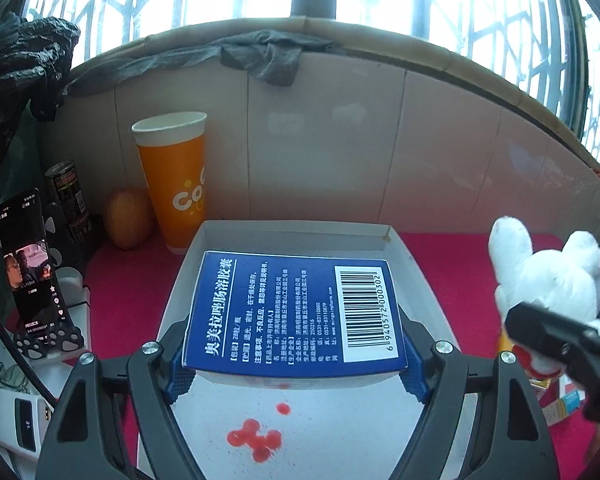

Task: Organize objects
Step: 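Carry the blue box and white bunny toward the white tray with both grippers, then open the left gripper over the tray while the right gripper releases the bunny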

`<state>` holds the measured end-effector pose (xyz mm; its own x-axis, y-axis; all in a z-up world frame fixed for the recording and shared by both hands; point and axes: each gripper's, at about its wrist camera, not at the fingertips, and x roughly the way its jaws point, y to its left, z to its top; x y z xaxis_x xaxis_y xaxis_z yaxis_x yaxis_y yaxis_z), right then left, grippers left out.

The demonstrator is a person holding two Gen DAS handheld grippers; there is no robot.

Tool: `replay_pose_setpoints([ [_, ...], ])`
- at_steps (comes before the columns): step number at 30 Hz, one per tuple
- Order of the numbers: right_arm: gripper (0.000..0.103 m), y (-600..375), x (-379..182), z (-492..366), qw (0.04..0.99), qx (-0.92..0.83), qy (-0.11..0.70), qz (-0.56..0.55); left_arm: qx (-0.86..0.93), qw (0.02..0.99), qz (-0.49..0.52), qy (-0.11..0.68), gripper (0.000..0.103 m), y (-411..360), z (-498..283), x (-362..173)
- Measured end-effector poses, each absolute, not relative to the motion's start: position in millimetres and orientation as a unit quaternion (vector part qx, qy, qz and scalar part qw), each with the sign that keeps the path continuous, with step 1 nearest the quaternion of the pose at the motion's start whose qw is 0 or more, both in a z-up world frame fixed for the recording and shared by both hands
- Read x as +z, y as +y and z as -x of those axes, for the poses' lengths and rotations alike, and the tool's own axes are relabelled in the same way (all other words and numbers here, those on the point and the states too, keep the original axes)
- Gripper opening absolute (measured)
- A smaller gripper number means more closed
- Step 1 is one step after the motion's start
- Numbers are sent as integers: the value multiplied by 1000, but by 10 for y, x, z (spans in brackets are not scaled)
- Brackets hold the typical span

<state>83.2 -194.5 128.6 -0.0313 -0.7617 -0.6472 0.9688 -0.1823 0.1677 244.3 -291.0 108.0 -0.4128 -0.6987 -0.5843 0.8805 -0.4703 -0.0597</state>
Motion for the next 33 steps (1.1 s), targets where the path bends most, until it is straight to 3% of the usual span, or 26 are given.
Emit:
replay_pose_setpoints([
  [18, 81, -2824, 825, -944, 593, -713, 195, -319, -782, 511, -261, 242, 81, -3548, -2477, 824],
  [33, 82, -2869, 722, -1004, 592, -713, 215, -308, -783, 516, -281, 206, 81, -3710, -2265, 815],
])
